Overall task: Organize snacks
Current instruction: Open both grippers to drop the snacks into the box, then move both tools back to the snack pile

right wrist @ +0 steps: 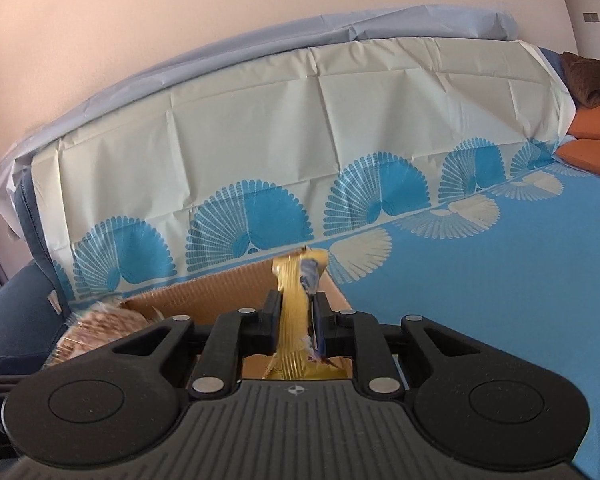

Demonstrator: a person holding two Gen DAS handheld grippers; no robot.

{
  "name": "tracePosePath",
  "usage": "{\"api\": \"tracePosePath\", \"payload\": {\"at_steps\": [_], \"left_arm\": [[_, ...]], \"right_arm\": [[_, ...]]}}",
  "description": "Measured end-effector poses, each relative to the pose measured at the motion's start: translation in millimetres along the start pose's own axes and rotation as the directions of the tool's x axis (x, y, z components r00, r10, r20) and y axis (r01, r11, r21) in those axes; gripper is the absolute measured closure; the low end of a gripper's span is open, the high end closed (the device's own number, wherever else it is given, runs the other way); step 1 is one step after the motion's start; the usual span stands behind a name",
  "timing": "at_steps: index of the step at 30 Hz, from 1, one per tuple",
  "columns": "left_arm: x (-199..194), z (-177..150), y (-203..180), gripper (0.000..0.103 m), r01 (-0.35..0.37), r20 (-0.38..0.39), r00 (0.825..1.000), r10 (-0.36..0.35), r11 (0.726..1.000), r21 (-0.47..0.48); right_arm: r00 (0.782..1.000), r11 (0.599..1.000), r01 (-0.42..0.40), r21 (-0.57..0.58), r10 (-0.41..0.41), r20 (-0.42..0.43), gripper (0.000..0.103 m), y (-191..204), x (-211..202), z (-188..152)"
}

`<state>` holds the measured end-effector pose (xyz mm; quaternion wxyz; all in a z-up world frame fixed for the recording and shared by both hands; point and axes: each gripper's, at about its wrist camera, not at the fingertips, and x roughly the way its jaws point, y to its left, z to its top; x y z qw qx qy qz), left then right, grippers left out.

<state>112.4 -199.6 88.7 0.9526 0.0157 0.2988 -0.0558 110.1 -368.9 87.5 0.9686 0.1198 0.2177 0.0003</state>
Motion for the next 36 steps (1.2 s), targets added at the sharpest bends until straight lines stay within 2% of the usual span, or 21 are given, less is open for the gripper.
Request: {"api": "tracePosePath", "payload": {"at_steps": [1, 2, 3, 5, 7, 9, 10, 11, 12, 14, 19, 21, 24, 25, 27, 29, 32, 36], "left_arm": [[-1, -4, 5, 0.004, -0.010, 0.003, 1.000, 0.010, 1.000, 0.003], [-4, -8, 11, 0.004, -0.008, 0.010, 1.000, 0.008, 1.000, -0.003], [-8, -14, 19, 0.004, -0.004, 0.015, 1.000, 0.004, 1.000, -0.015], [-17, -26, 37, 0.004, 0.000, 0.021, 1.000, 0.001, 0.999, -0.051], [-27, -39, 55, 0.009, 0.005, 0.024, 1.000, -0.003, 0.996, -0.094], [-39, -53, 74, 0.032, 0.015, 0.032, 0.999, -0.011, 0.991, -0.131], [-44, -60, 84, 0.040, 0.019, 0.036, 0.999, -0.014, 0.989, -0.143], [-52, -68, 94, 0.054, 0.021, 0.044, 0.999, -0.014, 0.988, -0.152], [-58, -75, 104, 0.062, 0.018, 0.051, 0.999, -0.011, 0.988, -0.155], [-67, -86, 125, 0.067, 0.012, 0.051, 0.999, -0.004, 0.990, -0.143], [-75, -103, 179, 0.067, -0.034, 0.043, 0.998, 0.035, 0.999, -0.029], [-69, -108, 205, 0.067, -0.033, 0.006, 0.999, 0.034, 0.999, -0.043], [-66, -125, 242, 0.067, -0.026, -0.006, 1.000, 0.025, 0.994, -0.110], [-64, -135, 251, 0.067, -0.029, -0.013, 1.000, 0.027, 0.990, -0.137], [-58, -146, 272, 0.067, -0.048, -0.062, 0.998, 0.032, 0.961, -0.272], [-60, -145, 282, 0.067, -0.080, -0.039, 0.997, 0.071, 0.934, -0.349], [-49, -143, 285, 0.066, -0.081, -0.093, 0.994, 0.052, 0.933, -0.351], [-36, -144, 290, 0.063, -0.060, -0.150, 0.989, 0.005, 0.929, -0.365]], "right_arm": [[1.000, 1.000, 0.022, -0.008, -0.022, -0.014, 0.042, 2, 2, -2], [0.999, 0.999, 0.045, -0.013, -0.045, -0.020, 0.018, 3, 3, -3], [0.998, 0.998, 0.058, -0.016, -0.059, -0.017, 0.015, 4, 4, -5], [0.998, 0.998, 0.055, -0.035, -0.056, -0.009, 0.016, 9, 3, -7], [0.999, 0.997, 0.050, -0.059, -0.050, -0.001, 0.016, 14, 1, -9], [0.999, 0.996, 0.043, -0.077, -0.043, -0.002, 0.016, 20, 2, -11], [0.999, 0.996, 0.039, -0.084, -0.040, -0.005, 0.016, 22, 2, -12], [0.999, 0.995, 0.037, -0.091, -0.038, -0.007, 0.016, 25, 3, -14], [0.999, 0.995, 0.033, -0.099, -0.034, -0.010, 0.016, 28, 3, -16], [1.000, 0.993, 0.021, -0.116, -0.023, -0.016, 0.016, 34, 3, -19], [0.999, 0.986, -0.037, -0.165, 0.034, -0.023, 0.024, 55, 0, -30], [0.997, 0.981, -0.073, -0.178, 0.068, -0.033, 0.029, 65, -3, -36], [0.986, 0.965, -0.165, -0.206, 0.160, -0.043, 0.038, 85, -12, -44], [0.980, 0.956, -0.201, -0.214, 0.197, -0.041, 0.043, 92, -16, -47], [0.959, 0.932, -0.281, -0.231, 0.278, -0.048, 0.050, 107, -25, -54], [0.932, 0.898, -0.362, -0.249, 0.356, -0.073, 0.059, 122, -33, -62], [0.893, 0.847, -0.449, -0.284, 0.434, -0.115, 0.062, 145, -43, -74], [0.856, 0.790, -0.516, -0.332, 0.491, -0.163, 0.062, 172, -54, -87]]}}
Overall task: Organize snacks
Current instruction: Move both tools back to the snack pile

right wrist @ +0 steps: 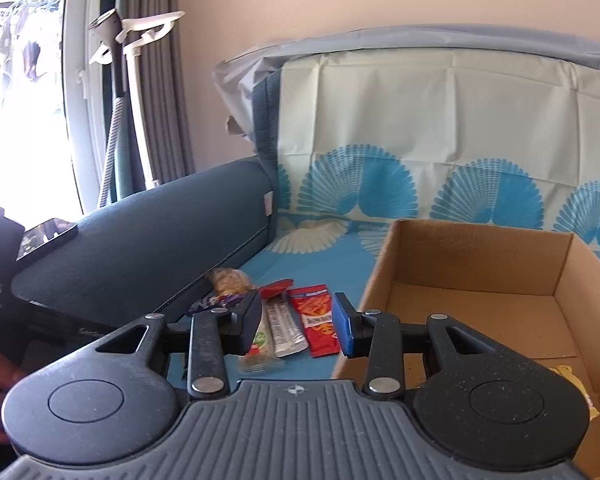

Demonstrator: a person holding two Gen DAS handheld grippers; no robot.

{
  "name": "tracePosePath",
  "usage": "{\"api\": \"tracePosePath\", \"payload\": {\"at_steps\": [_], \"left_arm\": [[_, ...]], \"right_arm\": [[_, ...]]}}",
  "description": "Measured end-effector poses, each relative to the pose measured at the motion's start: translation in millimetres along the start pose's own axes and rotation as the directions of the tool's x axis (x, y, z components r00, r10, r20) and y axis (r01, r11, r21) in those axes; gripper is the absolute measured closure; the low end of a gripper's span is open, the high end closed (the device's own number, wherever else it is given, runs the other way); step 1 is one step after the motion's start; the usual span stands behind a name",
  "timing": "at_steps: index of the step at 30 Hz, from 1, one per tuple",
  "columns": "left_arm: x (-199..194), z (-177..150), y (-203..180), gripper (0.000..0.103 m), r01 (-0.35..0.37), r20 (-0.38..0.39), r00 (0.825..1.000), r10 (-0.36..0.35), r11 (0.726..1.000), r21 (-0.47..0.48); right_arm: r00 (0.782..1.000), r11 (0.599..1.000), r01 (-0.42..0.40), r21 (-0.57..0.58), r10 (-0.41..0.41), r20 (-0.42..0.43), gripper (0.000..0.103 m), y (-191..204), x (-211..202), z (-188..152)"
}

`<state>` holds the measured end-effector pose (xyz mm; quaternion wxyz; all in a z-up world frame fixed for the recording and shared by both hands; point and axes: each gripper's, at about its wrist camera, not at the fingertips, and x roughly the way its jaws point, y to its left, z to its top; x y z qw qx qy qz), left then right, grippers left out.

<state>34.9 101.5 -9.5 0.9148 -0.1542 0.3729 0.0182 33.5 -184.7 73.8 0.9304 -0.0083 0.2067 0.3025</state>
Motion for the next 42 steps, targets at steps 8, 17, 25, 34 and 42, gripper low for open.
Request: {"api": "tracePosePath", "payload": {"at_steps": [8, 17, 25, 34, 42], "left_arm": [[30, 8, 19, 0.046, -0.003, -0.109, 0.994, -0.010, 0.993, -0.116], [66, 17, 10, 0.021, -0.096, -0.096, 0.992, 0.085, 0.988, -0.117], [88, 17, -5, 0.017, -0.157, -0.115, 0.981, 0.153, 0.987, -0.024], [67, 19, -3, 0.055, -0.225, -0.252, 0.935, 0.248, 0.967, 0.119], [52, 5, 13, 0.054, -0.148, -0.280, 0.948, 0.151, 0.989, 0.030]], "right_arm": [[0.993, 0.989, -0.103, -0.102, 0.096, -0.071, 0.062, 47, 15, -5], [0.977, 0.979, -0.159, -0.125, 0.138, -0.164, 0.059, 66, 32, -15], [0.965, 0.984, -0.157, -0.084, 0.135, -0.225, 0.053, 65, 48, -20], [0.958, 0.990, -0.134, -0.038, 0.120, -0.262, 0.052, 69, 63, -25], [0.968, 0.990, -0.109, -0.088, 0.086, -0.234, 0.052, 74, 65, -22]]}}
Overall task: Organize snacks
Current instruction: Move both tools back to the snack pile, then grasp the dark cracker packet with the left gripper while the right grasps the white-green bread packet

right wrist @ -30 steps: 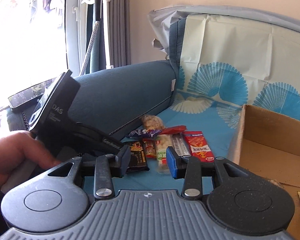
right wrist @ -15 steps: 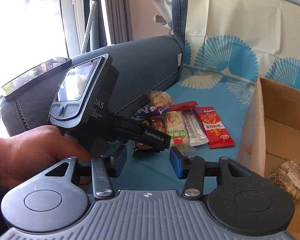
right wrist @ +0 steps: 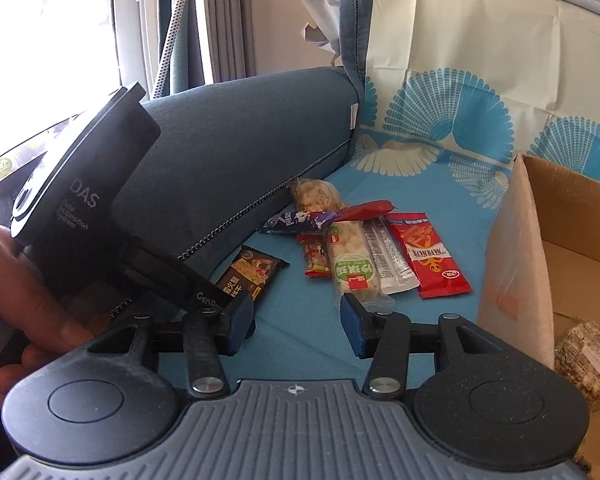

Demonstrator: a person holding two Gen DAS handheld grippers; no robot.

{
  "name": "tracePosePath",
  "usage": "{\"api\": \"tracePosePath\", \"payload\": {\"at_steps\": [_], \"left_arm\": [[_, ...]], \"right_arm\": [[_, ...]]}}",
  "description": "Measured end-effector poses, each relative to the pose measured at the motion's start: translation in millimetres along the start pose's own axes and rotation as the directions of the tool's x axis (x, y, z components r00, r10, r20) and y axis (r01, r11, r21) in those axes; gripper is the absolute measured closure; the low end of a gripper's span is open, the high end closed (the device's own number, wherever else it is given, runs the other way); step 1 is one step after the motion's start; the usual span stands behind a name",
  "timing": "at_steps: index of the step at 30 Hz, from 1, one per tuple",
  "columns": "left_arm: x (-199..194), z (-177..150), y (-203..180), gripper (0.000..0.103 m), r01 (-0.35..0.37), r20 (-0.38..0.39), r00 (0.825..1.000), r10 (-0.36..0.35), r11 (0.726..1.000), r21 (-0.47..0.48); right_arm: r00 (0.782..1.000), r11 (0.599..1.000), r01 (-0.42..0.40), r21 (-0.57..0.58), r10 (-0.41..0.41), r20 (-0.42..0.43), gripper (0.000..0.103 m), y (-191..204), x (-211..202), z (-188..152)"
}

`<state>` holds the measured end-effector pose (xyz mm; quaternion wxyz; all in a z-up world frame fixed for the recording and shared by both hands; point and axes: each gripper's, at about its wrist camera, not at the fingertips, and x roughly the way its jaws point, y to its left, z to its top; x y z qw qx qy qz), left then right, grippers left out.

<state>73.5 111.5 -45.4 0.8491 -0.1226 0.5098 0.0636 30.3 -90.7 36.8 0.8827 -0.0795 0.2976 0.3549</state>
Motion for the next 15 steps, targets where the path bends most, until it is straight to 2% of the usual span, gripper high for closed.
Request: {"api": "tracePosePath", "payload": {"at_steps": [7, 12, 15], "left_arm": [[2, 3, 2, 0.054, 0.037, 0.013, 0.999, -0.036, 0.999, -0.027], [1, 3, 5, 0.056, 0.046, 0.018, 0.999, -0.046, 0.998, -0.040], [1, 3, 4, 0.056, 0.048, 0.019, 0.999, -0.048, 0.998, -0.036]], "right_arm": [[0.996, 0.997, 0.076, 0.010, -0.076, 0.046, 0.052, -6, 13, 3], [0.992, 0.990, 0.115, 0.080, -0.118, 0.038, 0.053, -22, 46, 11], [0.989, 0.983, 0.144, 0.113, -0.146, 0.015, 0.044, -36, 76, 14]]}}
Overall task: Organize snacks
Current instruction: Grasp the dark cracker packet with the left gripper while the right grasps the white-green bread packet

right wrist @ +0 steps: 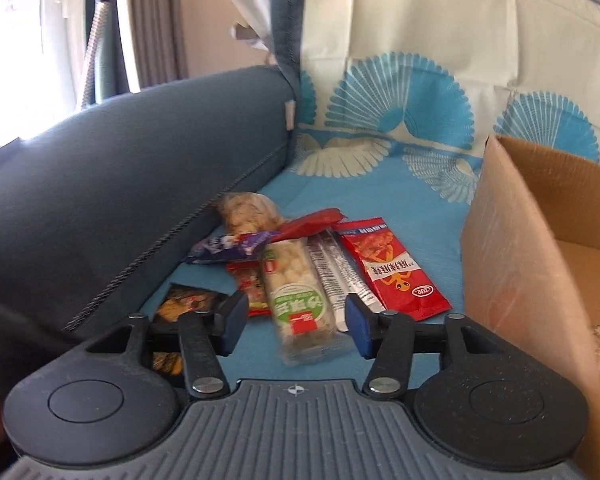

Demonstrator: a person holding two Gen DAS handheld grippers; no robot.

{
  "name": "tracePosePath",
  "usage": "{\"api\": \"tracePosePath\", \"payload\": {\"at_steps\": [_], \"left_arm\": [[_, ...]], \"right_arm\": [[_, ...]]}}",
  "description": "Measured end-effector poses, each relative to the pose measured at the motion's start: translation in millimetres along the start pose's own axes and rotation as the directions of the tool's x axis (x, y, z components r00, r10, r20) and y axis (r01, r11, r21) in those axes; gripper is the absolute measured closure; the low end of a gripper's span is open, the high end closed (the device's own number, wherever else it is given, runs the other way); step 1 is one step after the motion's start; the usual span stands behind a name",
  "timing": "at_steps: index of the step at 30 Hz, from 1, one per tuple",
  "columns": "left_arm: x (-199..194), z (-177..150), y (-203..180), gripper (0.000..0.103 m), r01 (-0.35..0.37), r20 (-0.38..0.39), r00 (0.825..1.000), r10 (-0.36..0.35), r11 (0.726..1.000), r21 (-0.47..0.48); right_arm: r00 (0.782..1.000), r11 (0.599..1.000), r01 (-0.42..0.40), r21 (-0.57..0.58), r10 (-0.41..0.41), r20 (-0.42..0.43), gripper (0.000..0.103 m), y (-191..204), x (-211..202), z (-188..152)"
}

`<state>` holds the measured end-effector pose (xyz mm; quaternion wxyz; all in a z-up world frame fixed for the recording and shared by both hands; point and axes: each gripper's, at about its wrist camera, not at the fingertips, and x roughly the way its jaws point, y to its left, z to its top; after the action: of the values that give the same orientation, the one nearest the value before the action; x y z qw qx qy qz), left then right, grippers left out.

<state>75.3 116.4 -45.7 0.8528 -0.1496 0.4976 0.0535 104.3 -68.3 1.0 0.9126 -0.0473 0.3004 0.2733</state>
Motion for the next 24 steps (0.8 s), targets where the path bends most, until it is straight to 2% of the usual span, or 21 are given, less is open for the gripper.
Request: {"api": "tracePosePath", "payload": {"at_steps": [5, 6, 7, 8, 14, 18, 21, 24], "left_arm": [[0, -1, 0, 0.056, -0.005, 0.004, 1.000, 0.005, 1.000, 0.004], [0, -1, 0, 0.056, -0.005, 0.006, 1.000, 0.005, 1.000, 0.004], [0, 0, 0, 0.056, -0.006, 0.008, 1.000, 0.006, 1.000, 0.004], [1, 0, 0, 0.056, -0.007, 0.009, 1.000, 0.007, 1.000, 0.003], [-1, 0, 1, 0.056, 0.004, 0.018, 1.000, -0.004, 1.000, -0.007], [-2, 0, 3, 0.056, 0.022, 0.015, 1.000, -0.021, 1.000, -0.011], [-2, -1, 3, 0.056, 0.034, 0.006, 0.999, -0.034, 0.999, -0.009], [-3, -3, 3, 0.056, 0.052, -0.001, 0.999, -0.052, 0.999, -0.004]], "right_arm": [[0.996, 1.000, 0.004, -0.007, -0.004, -0.094, 0.043, -7, 46, -7], [0.995, 1.000, 0.001, -0.015, -0.002, -0.103, 0.047, -7, 50, -9], [0.994, 1.000, -0.012, -0.028, 0.009, -0.106, 0.058, -7, 51, -11], [0.995, 0.999, -0.021, -0.043, 0.016, -0.103, 0.064, -4, 49, -12], [0.995, 0.998, -0.018, -0.061, 0.012, -0.096, 0.065, 2, 14, -6], [0.989, 0.999, 0.019, -0.038, -0.024, -0.144, 0.065, 5, -18, -8], [0.981, 0.996, 0.054, -0.069, -0.066, -0.184, 0.065, 17, -39, -20], [0.972, 0.997, 0.050, -0.058, -0.062, -0.225, 0.065, 25, -57, -30]]}}
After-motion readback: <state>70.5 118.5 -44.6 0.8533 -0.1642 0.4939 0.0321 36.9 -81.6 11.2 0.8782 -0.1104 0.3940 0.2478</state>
